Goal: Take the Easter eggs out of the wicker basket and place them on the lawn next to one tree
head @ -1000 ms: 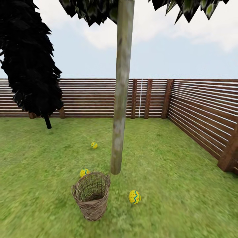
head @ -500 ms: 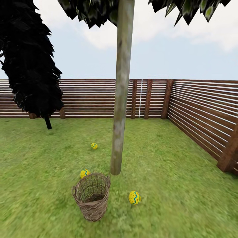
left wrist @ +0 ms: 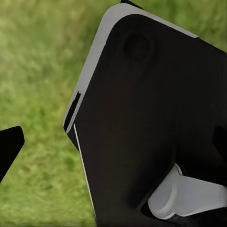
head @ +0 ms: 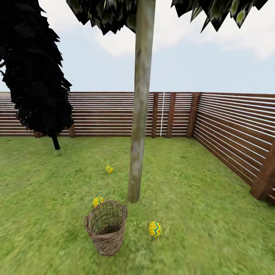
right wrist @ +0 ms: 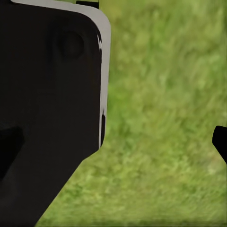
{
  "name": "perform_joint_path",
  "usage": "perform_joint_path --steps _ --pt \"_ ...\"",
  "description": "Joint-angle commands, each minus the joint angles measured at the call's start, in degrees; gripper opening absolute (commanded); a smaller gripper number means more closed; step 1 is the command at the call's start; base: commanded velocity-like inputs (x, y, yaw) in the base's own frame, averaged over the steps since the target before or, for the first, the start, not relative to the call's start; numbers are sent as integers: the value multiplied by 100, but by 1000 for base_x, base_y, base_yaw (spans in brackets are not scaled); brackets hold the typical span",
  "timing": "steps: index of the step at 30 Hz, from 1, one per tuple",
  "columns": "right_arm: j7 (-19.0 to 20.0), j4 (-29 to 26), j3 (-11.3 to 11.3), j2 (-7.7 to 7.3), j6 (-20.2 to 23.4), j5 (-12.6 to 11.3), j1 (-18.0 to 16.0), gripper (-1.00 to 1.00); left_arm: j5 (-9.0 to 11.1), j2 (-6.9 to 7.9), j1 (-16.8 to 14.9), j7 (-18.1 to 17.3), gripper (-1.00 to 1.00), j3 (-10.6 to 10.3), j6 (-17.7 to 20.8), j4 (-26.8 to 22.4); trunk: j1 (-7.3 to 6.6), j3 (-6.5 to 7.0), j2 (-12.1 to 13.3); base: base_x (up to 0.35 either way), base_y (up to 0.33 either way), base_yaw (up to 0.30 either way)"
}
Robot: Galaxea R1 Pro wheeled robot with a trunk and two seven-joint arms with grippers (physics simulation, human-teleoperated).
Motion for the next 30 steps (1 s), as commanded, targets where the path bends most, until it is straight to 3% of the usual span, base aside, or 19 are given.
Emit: perform_joint_path --steps 1,7,17,30 --pt "9 10 47 -1 0 -17 5 100 46 -13 -5 -23 100 15 -25 11 -22 11 36 0 0 0" --pt "9 10 47 20 -20 -17 61 100 60 -87 205 -17 100 15 -498 12 -154 119 277 0 0 0" --pt "9 10 40 42 -30 -25 171 100 297 -92 309 -31 100 24 -527 11 -373 298 678 0 0 0" --pt "2 10 40 45 -36 -27 284 100 312 -181 607 -22 100 24 -594 11 -659 532 1199 0 0 0"
